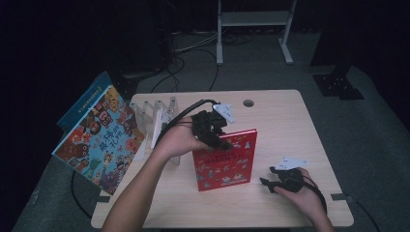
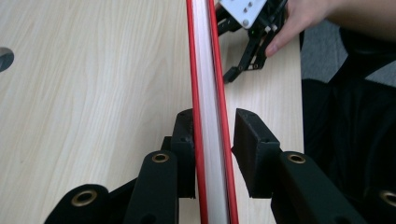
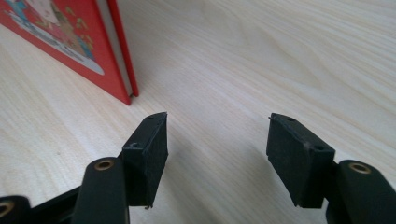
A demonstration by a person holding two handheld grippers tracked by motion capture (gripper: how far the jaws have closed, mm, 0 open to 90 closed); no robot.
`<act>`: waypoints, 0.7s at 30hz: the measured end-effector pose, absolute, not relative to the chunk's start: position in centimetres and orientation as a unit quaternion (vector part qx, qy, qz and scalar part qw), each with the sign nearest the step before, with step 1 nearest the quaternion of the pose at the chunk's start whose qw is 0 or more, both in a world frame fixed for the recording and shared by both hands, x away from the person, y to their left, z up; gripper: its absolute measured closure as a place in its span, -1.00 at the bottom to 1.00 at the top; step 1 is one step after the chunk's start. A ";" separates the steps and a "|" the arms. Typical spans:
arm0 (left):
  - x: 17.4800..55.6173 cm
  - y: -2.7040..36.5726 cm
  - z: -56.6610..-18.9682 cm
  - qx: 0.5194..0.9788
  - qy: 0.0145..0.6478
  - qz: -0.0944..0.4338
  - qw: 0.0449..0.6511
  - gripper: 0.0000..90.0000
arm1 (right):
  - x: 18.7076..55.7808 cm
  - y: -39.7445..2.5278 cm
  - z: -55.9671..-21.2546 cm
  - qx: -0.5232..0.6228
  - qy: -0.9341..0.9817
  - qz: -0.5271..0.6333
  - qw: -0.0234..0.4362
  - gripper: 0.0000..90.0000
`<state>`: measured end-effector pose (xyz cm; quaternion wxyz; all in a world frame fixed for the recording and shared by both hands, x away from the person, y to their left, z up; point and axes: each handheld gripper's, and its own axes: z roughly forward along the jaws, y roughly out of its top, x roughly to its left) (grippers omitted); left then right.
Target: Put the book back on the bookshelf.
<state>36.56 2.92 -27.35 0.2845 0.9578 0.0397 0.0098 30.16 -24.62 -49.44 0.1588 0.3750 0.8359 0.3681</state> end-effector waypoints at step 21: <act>35.9 2.5 -26.2 0.969 0.043 -0.011 0.243 0.75 | 31.3 -26.4 -49.6 0.407 0.820 0.367 0.164 -0.18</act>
